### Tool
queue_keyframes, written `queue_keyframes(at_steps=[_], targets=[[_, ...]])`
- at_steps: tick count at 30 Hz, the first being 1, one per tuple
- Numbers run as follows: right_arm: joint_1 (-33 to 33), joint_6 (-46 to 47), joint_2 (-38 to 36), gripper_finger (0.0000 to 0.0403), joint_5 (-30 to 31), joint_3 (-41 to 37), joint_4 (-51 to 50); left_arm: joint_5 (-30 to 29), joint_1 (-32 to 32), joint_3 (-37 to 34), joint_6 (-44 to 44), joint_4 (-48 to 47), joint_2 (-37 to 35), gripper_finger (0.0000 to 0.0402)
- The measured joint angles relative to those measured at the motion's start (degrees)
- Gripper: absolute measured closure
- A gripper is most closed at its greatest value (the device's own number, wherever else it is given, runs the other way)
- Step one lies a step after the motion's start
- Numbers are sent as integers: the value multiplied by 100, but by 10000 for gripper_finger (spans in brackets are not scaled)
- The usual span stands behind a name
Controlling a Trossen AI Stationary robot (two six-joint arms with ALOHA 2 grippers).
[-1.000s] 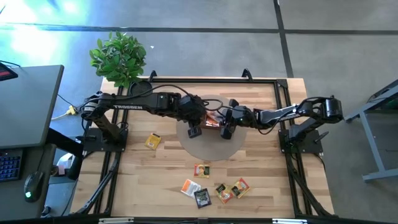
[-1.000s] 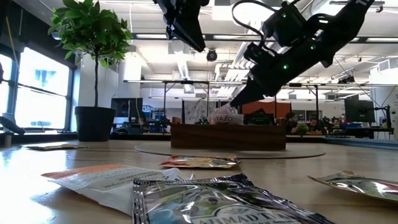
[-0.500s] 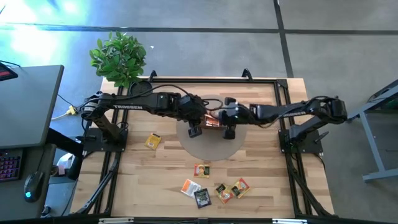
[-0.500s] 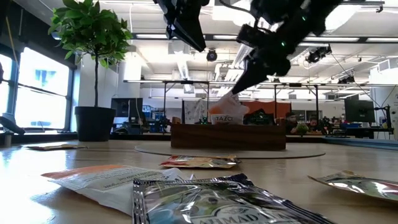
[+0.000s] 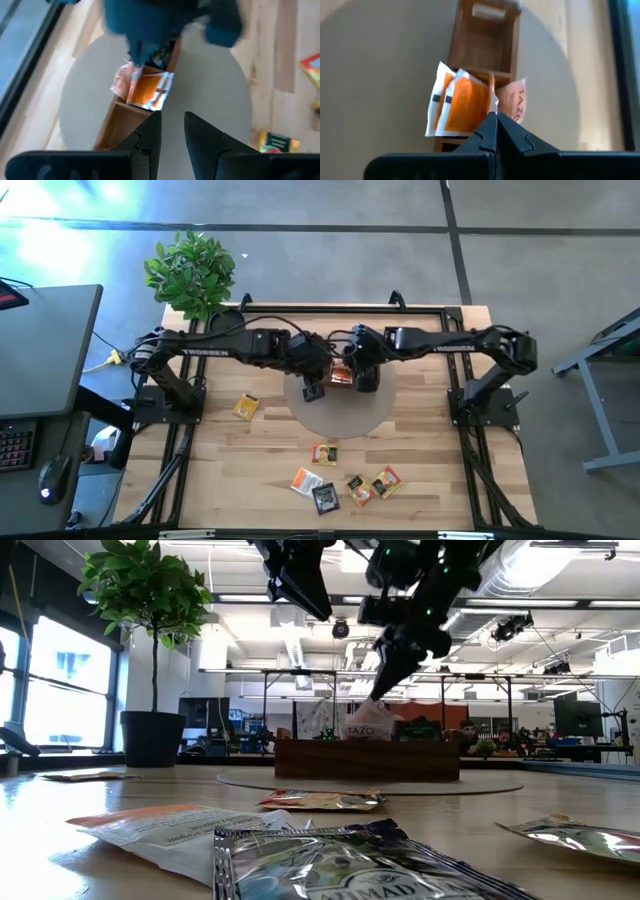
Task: Pick & Place Tea
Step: Put the white tea bag into the middle section of the wooden organizer
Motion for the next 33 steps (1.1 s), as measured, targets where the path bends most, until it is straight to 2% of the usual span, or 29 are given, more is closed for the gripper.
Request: queue_keyframes(at_steps=[5, 10, 17, 22, 29, 33], targets=[[-135, -9, 222, 402, -215, 0, -75, -1, 2, 0, 17, 47, 13, 318], [-157, -252, 224, 398, 161, -1, 124, -16, -1, 0, 19, 41, 13, 318], [-155, -700, 224, 358, 676, -2, 136, -20, 3, 0, 19, -78, 13, 318], [-159, -721, 217, 328, 616, -6, 122, -46, 3, 2, 19, -244, 11, 318], [-157, -292, 162, 284, 597, -6, 2, -42, 3, 2, -50, -168, 11, 318], [-155, 108, 27, 267, 589, -6, -399, -40, 3, 4, -206, -231, -79, 318]])
